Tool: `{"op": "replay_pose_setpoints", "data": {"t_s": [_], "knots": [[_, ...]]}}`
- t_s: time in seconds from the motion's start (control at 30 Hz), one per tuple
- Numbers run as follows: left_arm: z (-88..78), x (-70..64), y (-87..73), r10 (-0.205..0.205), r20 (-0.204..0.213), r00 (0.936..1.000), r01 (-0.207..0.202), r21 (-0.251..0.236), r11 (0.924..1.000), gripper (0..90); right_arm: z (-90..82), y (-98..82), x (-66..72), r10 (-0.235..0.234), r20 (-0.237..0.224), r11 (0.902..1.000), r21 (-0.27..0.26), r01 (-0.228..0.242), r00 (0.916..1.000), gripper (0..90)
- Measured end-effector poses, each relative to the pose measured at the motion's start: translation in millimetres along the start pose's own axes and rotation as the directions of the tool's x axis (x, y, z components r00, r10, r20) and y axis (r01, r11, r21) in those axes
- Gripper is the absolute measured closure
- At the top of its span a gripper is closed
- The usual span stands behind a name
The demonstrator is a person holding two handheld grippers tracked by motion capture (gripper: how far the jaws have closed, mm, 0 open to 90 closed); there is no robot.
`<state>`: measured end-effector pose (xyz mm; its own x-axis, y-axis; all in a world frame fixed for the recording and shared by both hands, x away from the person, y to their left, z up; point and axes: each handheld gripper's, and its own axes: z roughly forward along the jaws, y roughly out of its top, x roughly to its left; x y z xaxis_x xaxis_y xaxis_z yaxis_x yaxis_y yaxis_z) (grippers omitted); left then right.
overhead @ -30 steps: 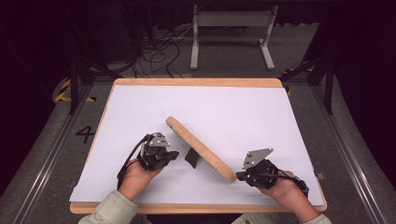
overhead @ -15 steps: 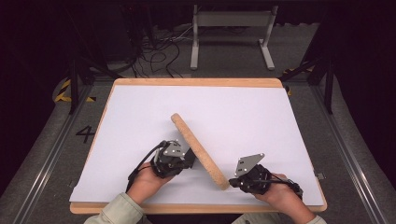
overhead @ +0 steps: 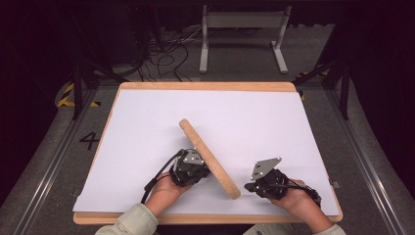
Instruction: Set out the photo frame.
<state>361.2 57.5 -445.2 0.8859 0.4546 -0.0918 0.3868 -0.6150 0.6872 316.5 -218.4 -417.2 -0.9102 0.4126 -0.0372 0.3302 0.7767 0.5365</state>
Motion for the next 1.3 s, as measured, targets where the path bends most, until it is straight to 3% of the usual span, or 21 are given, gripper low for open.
{"op": "replay_pose_setpoints", "data": {"t_s": [0.17, 0.3, 0.5, 0.8, 0.9, 1.03, 1.17, 1.3], "knots": [[6.0, -0.5, -1.2, 0.001, -0.009, 1.0, -0.001, 0.017, 0.9999, 90.0, -0.7, 0.5, 0.4, 0.001, 0.003, 1.0, -0.001, -0.001, 1.0, 90.0], [6.6, -2.1, -0.5, 0.029, -0.033, 0.999, -0.028, 0.024, 0.9993, 90.0, -0.4, 0.5, 0.4, 0.0, 0.003, 1.0, -0.001, 0.0, 1.0, 90.0], [7.7, 4.6, 0.5, 0.028, -0.031, 0.9991, -0.028, 0.018, 0.9995, 90.0, -0.2, 0.4, 0.3, 0.0, -0.001, 1.0, -0.002, 0.0, 1.0, 90.0], [1.9, 30.9, -3.1, -0.062, -0.049, 0.9969, 0.062, 0.0, 0.9981, 90.0, 1.5, 0.5, 0.6, 0.0, -0.007, 1.0, 0.002, 0.0, 1.0, 90.0], [-0.4, 39.0, -4.3, -0.039, -0.079, 0.9961, 0.039, -0.002, 0.9992, 90.0, 2.3, 0.8, 1.0, -0.001, -0.008, 1.0, 0.002, 0.001, 1.0, 90.0], [-3.6, 45.9, -7.0, -0.063, -0.071, 0.9955, 0.062, -0.016, 0.998, 90.0, 4.4, 2.6, 3.0, -0.008, 0.0, 1.0, -0.006, 0.008, 1.0, 90.0], [-12.3, 46.7, -9.5, -0.072, -0.048, 0.9962, 0.071, -0.03, 0.997, 90.0, 5.2, 8.1, 6.7, -0.012, 0.031, 0.9987, -0.049, 0.013, 0.9995, 90.0], [-21.7, 42.5, -14.0, -0.076, -0.077, 0.9941, 0.075, -0.021, 0.997, 88.5, 9.6, 15.1, 8.8, -0.005, 0.048, 0.9965, -0.083, 0.009, 0.9988, 90.0]]}}
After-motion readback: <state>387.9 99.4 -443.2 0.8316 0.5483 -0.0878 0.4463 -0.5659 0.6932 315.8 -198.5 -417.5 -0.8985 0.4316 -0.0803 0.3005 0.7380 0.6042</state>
